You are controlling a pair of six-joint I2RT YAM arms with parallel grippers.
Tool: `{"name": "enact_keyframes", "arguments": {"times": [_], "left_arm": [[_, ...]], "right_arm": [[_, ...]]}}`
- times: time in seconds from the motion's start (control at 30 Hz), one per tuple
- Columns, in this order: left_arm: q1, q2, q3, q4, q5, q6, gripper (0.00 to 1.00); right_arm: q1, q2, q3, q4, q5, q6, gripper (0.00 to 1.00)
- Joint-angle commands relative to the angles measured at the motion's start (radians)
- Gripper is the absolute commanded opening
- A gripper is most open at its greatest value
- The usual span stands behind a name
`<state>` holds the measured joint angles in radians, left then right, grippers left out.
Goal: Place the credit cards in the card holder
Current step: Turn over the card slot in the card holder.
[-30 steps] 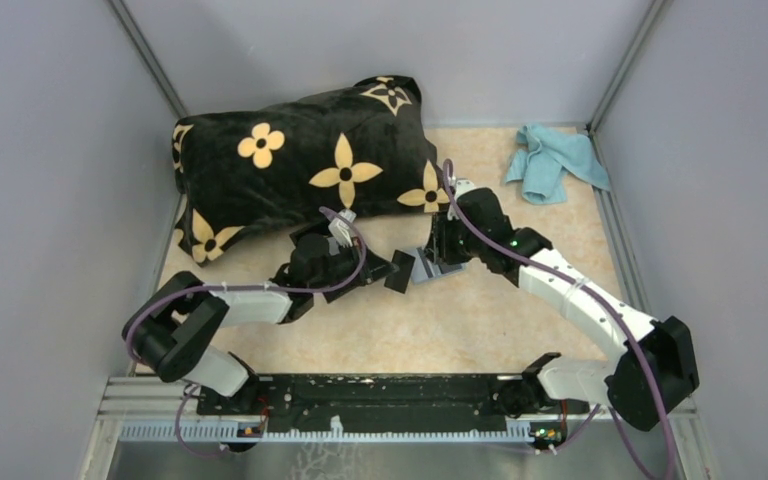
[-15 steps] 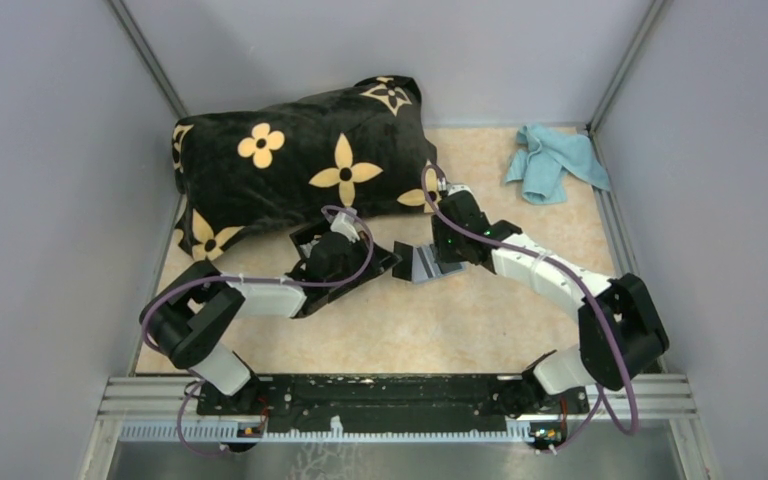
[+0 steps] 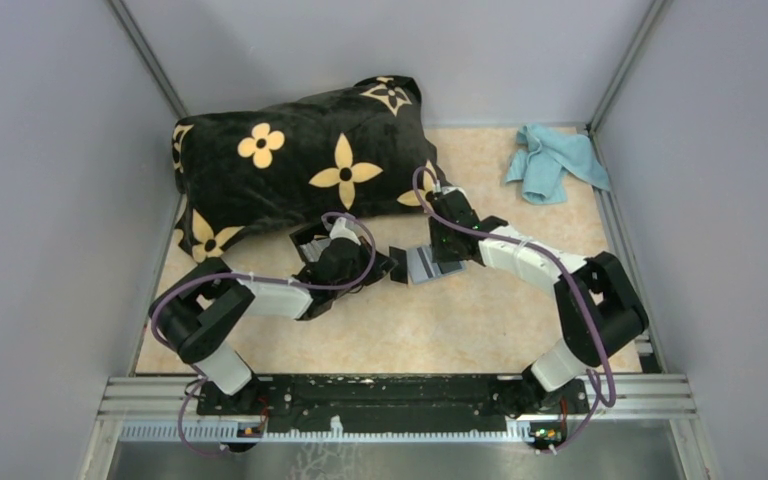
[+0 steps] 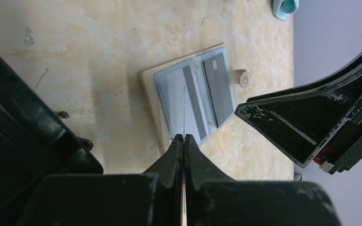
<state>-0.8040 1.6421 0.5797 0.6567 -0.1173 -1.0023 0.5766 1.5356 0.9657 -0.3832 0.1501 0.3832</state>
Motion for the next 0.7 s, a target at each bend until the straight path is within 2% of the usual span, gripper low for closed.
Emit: {"name": "enact_keyframes", "arguments": {"times": [0.0, 0.43, 0.67], "left_arm": [[-0.013, 0.009, 0.024, -0.014, -0.061, -0.017, 0.00], [-0.030, 0.046, 0.036, -0.023, -0.104, -0.062, 0.00], [-0.043, 0.040, 0.051, -0.093, -0.163, -0.092, 0.00]], "right_arm": [[-0.018, 0.021, 0.051, 0.038, 0.010, -0.011, 0.36], [-0.033, 0.056, 0.050, 0.048, -0.007, -0.007, 0.35], [-0.040, 0.064, 0.048, 0.052, -0.015, -0.008, 0.35]]}}
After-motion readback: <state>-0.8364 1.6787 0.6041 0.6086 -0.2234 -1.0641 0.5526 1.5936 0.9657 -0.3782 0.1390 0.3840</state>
